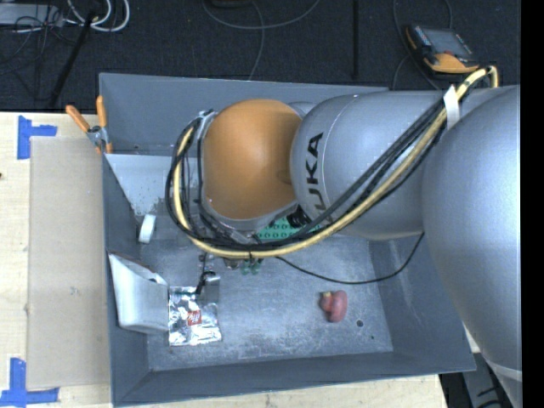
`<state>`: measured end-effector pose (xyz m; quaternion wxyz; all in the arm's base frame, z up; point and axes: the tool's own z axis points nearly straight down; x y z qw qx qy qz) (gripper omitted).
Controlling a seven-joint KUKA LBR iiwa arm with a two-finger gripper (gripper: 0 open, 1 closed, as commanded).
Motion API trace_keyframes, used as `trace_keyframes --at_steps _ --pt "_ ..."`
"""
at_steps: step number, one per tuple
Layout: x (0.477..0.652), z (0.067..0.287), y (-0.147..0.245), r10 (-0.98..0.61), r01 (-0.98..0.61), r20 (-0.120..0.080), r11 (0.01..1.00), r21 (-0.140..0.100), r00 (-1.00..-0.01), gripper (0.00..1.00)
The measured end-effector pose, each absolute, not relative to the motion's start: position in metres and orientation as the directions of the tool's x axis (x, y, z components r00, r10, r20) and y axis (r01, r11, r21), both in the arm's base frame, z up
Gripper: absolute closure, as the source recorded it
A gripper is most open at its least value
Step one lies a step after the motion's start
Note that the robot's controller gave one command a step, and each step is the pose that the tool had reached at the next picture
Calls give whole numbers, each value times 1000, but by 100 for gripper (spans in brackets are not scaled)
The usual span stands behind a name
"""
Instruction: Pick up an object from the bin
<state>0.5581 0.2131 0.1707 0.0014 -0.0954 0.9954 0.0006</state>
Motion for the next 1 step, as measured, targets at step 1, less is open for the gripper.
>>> trace_keyframes --at_steps 1 --pt "568 68 203 -538 -538 6 843 2 -843 0"
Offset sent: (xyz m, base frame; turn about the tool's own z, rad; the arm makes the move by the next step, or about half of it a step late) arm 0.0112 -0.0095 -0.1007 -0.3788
